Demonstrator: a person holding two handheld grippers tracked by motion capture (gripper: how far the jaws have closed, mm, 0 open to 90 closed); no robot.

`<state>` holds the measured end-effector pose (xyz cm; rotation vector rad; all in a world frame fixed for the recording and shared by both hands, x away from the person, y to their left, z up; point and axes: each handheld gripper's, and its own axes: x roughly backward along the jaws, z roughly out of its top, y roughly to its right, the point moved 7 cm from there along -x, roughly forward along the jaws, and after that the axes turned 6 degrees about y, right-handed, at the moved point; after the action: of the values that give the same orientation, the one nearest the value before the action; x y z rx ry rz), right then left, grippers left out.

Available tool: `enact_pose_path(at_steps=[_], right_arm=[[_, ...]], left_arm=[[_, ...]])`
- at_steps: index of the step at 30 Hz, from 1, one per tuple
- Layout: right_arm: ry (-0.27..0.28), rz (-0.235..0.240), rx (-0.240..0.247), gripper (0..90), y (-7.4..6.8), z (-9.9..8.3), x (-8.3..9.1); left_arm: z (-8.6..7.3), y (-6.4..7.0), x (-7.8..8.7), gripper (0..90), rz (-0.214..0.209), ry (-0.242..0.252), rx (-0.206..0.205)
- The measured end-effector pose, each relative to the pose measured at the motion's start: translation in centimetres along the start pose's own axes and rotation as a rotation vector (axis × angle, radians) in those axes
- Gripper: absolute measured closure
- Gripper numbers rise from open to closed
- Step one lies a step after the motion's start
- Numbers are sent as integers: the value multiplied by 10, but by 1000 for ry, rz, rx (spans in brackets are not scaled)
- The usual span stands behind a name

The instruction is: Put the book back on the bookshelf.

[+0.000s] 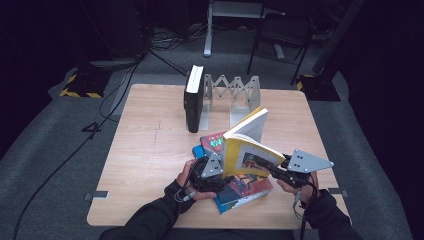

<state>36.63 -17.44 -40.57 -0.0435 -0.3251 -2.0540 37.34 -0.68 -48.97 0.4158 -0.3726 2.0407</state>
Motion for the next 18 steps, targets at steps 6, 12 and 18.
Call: enact_pose_path(at_steps=[6,12,18], right_arm=[[-2,3,2,835,-1,-1,3],[-21,-25,9,780,3,-5,9],[-61,-93,7,633,19,-14,20]], left_arm=[[8,-6,-5,405,32,57,31],[15,-5,-6,564,13,89,7],[14,-6,-7,710,3,79,-30]])
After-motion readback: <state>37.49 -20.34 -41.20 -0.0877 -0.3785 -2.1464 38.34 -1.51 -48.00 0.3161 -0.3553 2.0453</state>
